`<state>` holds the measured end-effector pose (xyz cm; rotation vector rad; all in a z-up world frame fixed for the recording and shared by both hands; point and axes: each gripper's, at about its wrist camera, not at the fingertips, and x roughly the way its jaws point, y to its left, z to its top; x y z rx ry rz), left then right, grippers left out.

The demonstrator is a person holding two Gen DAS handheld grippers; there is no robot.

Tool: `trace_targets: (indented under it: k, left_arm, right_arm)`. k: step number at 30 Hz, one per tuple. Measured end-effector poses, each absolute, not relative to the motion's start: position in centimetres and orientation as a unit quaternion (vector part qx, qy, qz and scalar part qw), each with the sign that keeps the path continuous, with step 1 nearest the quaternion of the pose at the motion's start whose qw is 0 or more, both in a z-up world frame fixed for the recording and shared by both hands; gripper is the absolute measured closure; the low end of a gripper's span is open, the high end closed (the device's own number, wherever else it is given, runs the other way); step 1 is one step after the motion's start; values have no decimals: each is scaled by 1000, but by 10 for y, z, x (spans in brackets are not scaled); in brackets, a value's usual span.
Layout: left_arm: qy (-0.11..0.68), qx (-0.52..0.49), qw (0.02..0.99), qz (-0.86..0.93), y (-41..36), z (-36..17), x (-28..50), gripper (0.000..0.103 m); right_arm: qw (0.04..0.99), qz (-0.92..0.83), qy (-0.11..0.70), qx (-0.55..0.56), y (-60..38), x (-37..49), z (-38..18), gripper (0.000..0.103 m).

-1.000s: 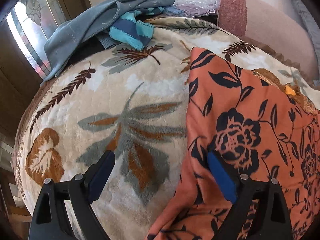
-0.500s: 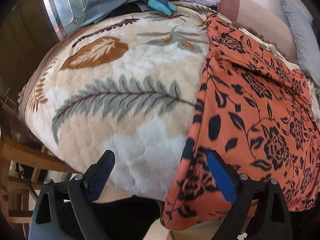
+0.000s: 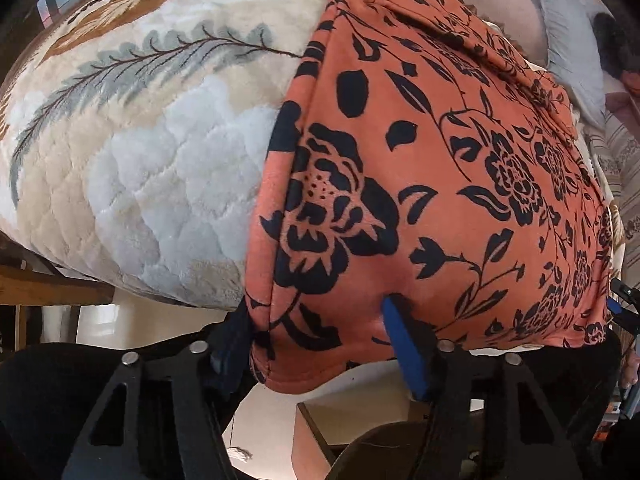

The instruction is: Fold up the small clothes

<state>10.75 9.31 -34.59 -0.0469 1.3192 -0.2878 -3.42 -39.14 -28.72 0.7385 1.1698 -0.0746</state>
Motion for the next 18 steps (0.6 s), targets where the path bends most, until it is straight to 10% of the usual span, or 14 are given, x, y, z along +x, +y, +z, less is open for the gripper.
trace_targets:
  k: [7, 9, 14, 18]
  left_arm:
    - [619, -5, 772, -146, 76, -349, 104, 35]
    - [630, -14, 762, -147, 79, -355, 110, 34]
    - [639, -9, 750, -172, 77, -346, 113, 96]
    - [613, -65, 749, -244, 78, -301, 119, 96]
  right_arm:
    - [720, -22, 612, 326, -353, -29, -322, 38]
    - [726, -20, 623, 289, -340, -26, -322, 81]
    - [746, 41, 597, 293, -338, -25, -281, 96]
    - [799, 107, 495, 324, -353, -20, -216, 96]
